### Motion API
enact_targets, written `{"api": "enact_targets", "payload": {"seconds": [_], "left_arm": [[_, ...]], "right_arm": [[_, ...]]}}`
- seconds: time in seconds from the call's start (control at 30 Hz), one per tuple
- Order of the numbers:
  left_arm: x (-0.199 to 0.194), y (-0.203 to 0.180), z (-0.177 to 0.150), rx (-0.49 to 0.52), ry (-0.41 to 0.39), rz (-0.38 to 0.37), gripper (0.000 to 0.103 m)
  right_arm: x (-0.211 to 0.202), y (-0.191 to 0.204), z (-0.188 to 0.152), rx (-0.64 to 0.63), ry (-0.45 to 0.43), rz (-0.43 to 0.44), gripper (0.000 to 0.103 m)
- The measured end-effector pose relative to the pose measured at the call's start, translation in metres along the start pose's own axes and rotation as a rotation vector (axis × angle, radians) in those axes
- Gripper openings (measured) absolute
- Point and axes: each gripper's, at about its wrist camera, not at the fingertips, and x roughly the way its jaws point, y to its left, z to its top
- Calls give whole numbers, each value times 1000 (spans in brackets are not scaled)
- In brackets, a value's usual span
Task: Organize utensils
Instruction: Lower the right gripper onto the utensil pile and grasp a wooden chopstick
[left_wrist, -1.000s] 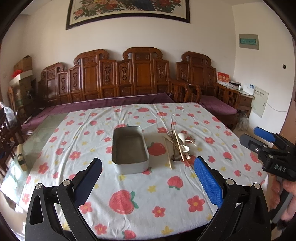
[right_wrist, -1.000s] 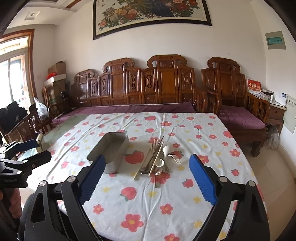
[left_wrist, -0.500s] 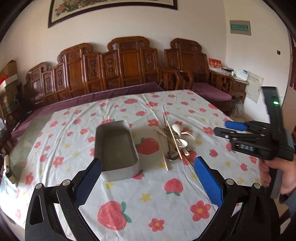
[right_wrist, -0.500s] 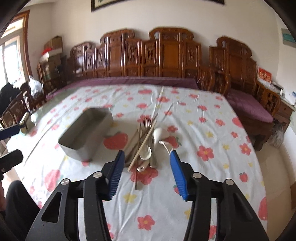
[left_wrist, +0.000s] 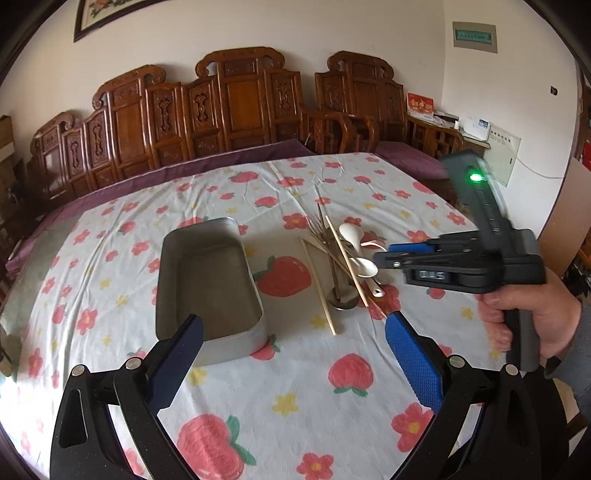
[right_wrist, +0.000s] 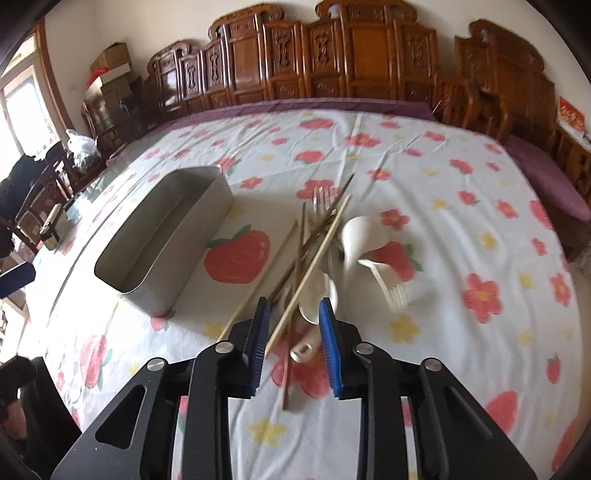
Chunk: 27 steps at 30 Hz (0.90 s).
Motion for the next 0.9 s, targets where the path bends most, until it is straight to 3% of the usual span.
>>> {"api": "enact_targets", "payload": {"seconds": [0.13, 0.27, 0.57, 0.67, 0.9], "left_arm": [[13, 6, 2, -6, 26, -3, 88], [20, 13, 0, -16, 34, 31, 83], [23, 20, -3, -55, 47, 25, 78], [21, 18, -2, -50, 43, 17, 78], [32, 1, -2, -22, 59, 9, 78]], "right_arm": [[30, 4, 9, 16, 59, -6, 18], [50, 3, 17, 34, 93, -39, 17], [75, 2, 23, 39, 200, -118, 12], [71, 2, 23, 26, 198, -138, 9], [34, -17, 15, 87, 137, -79, 6]]}}
